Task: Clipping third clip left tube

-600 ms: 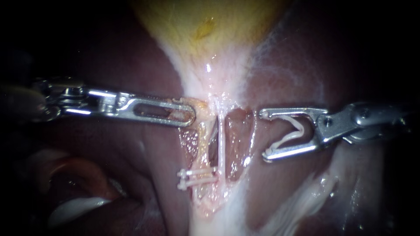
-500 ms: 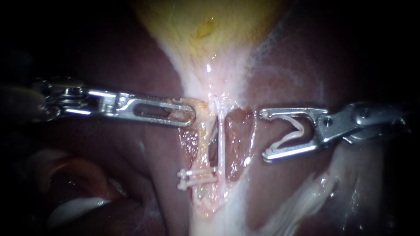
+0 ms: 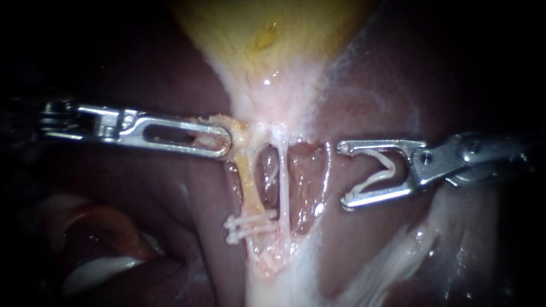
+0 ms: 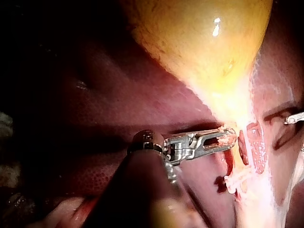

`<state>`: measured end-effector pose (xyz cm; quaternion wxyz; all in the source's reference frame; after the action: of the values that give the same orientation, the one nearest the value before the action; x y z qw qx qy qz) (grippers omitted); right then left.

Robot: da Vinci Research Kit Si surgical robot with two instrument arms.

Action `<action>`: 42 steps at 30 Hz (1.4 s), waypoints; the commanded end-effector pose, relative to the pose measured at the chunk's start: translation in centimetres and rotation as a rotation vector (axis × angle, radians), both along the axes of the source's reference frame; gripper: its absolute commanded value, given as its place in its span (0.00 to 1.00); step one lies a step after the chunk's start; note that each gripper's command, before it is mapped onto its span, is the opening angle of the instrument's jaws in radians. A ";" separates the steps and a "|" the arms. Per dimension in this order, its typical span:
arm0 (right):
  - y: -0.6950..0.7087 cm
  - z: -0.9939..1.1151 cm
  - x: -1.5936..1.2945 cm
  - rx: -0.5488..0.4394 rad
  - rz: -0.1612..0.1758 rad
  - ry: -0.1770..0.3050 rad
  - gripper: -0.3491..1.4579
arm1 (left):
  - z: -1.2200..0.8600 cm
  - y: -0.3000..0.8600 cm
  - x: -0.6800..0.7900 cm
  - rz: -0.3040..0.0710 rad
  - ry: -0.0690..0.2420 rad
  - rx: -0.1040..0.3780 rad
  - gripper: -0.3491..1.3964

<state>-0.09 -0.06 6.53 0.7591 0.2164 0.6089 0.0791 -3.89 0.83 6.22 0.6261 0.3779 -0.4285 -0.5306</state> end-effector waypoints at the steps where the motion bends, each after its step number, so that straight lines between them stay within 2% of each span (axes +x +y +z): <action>1: 0.00 0.00 0.01 0.000 0.001 0.000 0.47 | -0.01 0.00 -0.01 -0.001 0.000 -0.002 0.00; 9: -0.10 0.12 0.23 -0.009 -0.008 -0.016 0.47 | 0.00 -0.01 -0.03 -0.002 0.001 -0.002 0.00; 14: -0.23 0.33 0.49 -0.005 -0.026 -0.039 0.47 | 0.01 -0.02 -0.04 -0.003 0.002 -0.003 0.00; 21: -0.41 0.63 0.83 0.041 -0.033 -0.062 0.47 | -0.01 -0.03 -0.07 -0.004 0.002 -0.003 0.00; 39: -0.58 0.91 1.44 0.155 -0.046 -0.067 0.47 | -0.04 -0.05 -0.14 -0.005 0.004 -0.009 0.00; 42: -0.58 0.93 1.50 0.196 -0.047 -0.044 0.47 | -0.04 -0.05 -0.14 -0.005 0.004 -0.009 0.00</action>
<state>1.43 -0.63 7.47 0.7421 0.3107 0.5795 0.1302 -4.03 0.78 6.18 0.6273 0.3729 -0.4306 -0.5309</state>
